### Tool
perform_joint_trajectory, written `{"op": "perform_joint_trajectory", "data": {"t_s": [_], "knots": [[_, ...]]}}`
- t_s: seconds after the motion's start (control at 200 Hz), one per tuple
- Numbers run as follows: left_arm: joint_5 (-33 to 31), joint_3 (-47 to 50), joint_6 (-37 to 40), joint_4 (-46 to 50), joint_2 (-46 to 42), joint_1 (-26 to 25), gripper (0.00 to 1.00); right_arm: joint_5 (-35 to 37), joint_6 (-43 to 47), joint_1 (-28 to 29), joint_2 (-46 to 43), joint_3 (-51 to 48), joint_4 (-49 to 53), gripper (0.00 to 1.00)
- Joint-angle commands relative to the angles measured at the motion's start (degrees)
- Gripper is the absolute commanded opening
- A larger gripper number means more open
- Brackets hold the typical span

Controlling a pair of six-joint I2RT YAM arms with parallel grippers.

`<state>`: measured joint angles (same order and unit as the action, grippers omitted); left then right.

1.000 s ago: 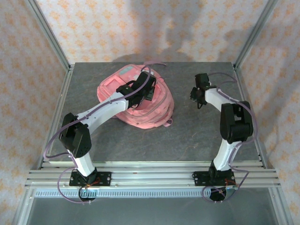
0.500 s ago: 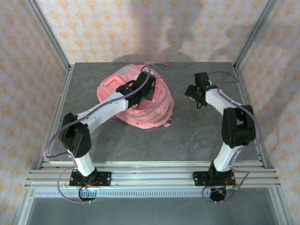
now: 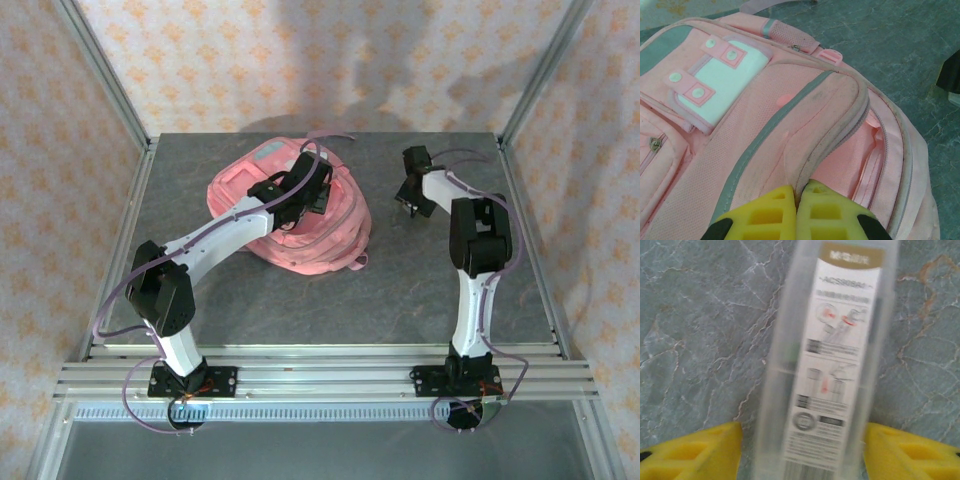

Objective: Pack the student bag

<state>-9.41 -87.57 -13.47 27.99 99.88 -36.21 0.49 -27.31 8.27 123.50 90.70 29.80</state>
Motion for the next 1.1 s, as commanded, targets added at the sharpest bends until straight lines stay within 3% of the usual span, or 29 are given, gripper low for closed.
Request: {"op": "perform_joint_trajectory", "data": {"t_s": [0.0, 0.1, 0.395, 0.556, 0.716, 0.866, 1.091], "knots": [[-0.96, -0.36, -0.85, -2.50, -1.65, 0.49, 0.00, 0.04, -0.67, -0.72, -0.74, -3.30, -0.78, 0.42], [-0.99, -0.23, -0.77, -2.61, -1.69, 0.52, 0.00, -0.66, -0.14, -0.91, -5.03, -7.99, -3.36, 0.31], [-0.88, 0.07, -0.85, -2.92, -1.69, 0.58, 0.00, -4.36, 2.05, -0.94, -18.93, -15.31, -5.49, 0.29], [-0.79, 0.26, -0.85, -3.03, -1.68, 0.62, 0.00, -13.25, 3.59, -0.85, -26.91, -17.66, -5.11, 0.29], [-0.70, -0.36, -0.50, -2.81, -1.53, 0.69, 0.00, -28.37, 5.87, -0.01, -34.05, -20.08, -6.08, 0.29], [-0.96, -1.02, -0.32, -2.74, -1.77, 1.04, 0.00, -38.20, 8.98, 4.21, -37.81, -21.67, -6.20, 0.29], [-0.71, -2.16, -0.37, -2.04, -2.23, 1.49, 0.00, -41.31, 13.34, 13.71, -39.72, -23.93, -6.66, 0.29]]}}
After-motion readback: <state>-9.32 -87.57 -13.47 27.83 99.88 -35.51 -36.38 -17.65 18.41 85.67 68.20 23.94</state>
